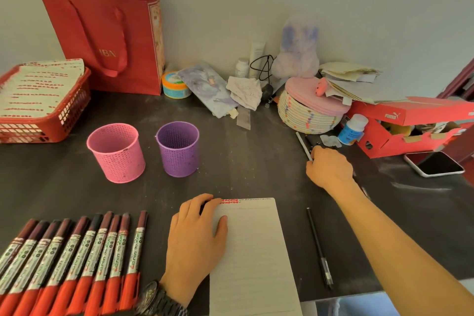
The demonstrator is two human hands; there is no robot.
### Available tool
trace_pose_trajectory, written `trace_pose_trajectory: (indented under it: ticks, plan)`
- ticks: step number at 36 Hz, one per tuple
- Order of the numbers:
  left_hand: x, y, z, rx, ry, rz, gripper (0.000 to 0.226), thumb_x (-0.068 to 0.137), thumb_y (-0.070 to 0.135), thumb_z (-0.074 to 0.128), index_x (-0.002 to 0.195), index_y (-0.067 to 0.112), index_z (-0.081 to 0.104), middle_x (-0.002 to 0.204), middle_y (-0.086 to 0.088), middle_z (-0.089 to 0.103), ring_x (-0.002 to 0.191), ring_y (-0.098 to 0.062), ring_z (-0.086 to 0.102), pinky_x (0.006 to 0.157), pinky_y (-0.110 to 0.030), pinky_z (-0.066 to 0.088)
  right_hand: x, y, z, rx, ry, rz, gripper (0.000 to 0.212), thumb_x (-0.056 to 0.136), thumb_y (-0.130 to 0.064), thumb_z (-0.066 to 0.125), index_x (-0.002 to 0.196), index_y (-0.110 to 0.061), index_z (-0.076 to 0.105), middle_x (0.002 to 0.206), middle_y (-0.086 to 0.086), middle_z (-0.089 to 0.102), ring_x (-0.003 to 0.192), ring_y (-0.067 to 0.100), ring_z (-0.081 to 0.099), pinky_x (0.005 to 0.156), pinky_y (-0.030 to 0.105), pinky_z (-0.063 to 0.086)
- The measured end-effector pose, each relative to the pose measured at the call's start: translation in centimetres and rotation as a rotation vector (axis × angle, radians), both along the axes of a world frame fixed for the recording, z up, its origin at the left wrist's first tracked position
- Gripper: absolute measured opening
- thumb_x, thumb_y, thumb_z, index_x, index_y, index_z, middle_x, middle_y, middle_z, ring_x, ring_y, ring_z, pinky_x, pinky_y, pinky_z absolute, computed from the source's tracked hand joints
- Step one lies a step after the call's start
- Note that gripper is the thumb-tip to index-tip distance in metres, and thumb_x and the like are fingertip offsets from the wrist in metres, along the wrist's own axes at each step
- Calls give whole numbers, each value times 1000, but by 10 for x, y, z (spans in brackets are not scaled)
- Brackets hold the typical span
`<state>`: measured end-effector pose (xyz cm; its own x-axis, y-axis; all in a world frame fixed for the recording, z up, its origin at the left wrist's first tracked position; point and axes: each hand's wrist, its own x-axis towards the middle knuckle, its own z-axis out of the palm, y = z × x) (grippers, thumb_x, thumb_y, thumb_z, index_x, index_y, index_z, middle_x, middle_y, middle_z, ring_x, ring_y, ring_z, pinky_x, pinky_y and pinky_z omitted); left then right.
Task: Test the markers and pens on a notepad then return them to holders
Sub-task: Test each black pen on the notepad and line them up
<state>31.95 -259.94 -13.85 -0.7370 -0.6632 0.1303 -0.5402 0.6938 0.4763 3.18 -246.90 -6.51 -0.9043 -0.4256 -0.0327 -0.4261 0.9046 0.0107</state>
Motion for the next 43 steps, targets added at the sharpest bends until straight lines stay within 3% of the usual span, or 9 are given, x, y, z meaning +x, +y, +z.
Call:
trace_pose_trajectory:
  ticks: [12,19,23,26,30,33,37,43]
  plan:
    - [1,0,-1,20,31,-7,44,95,52,48,137,38,51,140,18,46,131,-5,37,108,-28,30,9,-3,-1,-20,-71,-103,26,93,-18,58,113,-3,61,117,22,66,107,41,63,80,39,50]
    - [1,0,-1,17,42,-11,43,95,52,49,135,37,52,139,17,48,130,-7,39,108,-30,32,28,6,4,-97,-96,-110,23,94,-24,59,116,-19,66,117,8,67,105,32,63,78,39,51]
    - [1,0,-1,4,51,-13,42,95,50,51,134,36,54,138,16,49,129,-7,40,107,-30,33,36,16,2,-370,-159,-65,19,99,-25,56,115,-20,63,112,2,67,99,24,61,79,35,47]
    - [1,0,0,7,68,-11,39,95,49,51,132,37,55,137,16,50,129,-7,41,105,-30,34,55,22,3,-677,-297,-25,17,99,-24,58,114,-18,64,92,-2,69,87,16,64,80,34,47]
    - [2,-1,0,43,107,-22,36,95,49,50,130,41,54,137,21,47,128,-1,36,102,-24,29,97,30,10,-1000,-568,16,12,101,-19,57,109,-20,66,74,0,71,69,3,65,58,24,52]
    - [4,-1,2,105,214,-15,31,94,49,50,124,45,57,128,29,46,121,9,32,100,-21,30,132,38,12,-1162,-756,57,14,100,-17,59,101,-24,72,78,7,71,70,13,67,56,23,52]
    - [8,0,9,216,346,-38,23,93,54,44,112,51,57,112,41,50,117,10,44,97,-17,37,174,41,5,-1313,-987,57,16,94,-21,60,97,-23,75,86,14,72,68,14,63,54,25,49]
    - [20,17,23,341,375,-191,25,94,62,40,102,51,61,105,34,60,105,-1,56,79,-9,40,212,35,-11,-1414,-1036,-22,21,86,-29,63,101,-20,74,90,18,71,63,15,58,47,25,42]
